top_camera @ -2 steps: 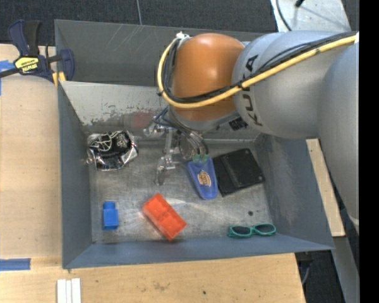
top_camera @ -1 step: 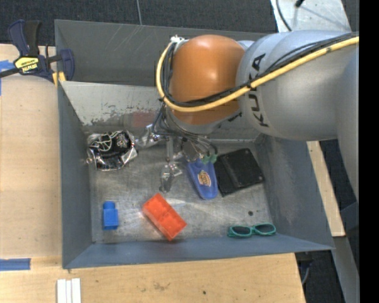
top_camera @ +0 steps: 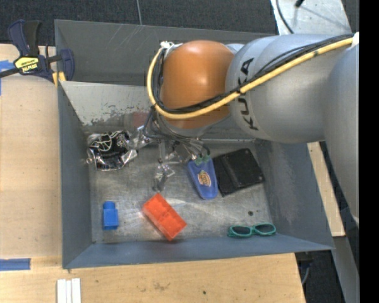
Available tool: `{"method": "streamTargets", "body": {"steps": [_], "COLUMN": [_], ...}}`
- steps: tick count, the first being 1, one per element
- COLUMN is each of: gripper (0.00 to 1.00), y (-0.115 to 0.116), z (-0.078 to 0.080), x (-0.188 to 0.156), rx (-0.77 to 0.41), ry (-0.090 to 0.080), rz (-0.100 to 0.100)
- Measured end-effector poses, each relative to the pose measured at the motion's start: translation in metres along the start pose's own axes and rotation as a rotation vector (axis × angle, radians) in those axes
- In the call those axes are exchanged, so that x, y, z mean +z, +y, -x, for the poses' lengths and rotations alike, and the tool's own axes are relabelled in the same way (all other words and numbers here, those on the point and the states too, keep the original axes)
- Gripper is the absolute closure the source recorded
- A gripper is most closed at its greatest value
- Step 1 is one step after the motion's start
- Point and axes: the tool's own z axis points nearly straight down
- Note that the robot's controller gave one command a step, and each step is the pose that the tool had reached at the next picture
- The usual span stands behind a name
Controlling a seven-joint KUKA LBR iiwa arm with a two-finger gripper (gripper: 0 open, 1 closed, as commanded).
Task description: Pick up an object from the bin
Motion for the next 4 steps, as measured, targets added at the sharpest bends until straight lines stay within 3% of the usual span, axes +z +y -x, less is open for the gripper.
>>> {"method": "streamTargets", "body": {"steps": [1,2,3,4], "gripper": [1.0,1.0,1.0,1.0], "y": [0.001,0.0,-0.06,-0.06], "z": [-0.037,-0.037,-0.087,-0.087], "x": [0.079,0.079,0.037,0.037], "rx": [-0.413,-0.412,-0.529,-0.529], "ry": [0.018,0.018,0.017,0.017], "rz": [0.006,0.007,0.009,0.01]}}
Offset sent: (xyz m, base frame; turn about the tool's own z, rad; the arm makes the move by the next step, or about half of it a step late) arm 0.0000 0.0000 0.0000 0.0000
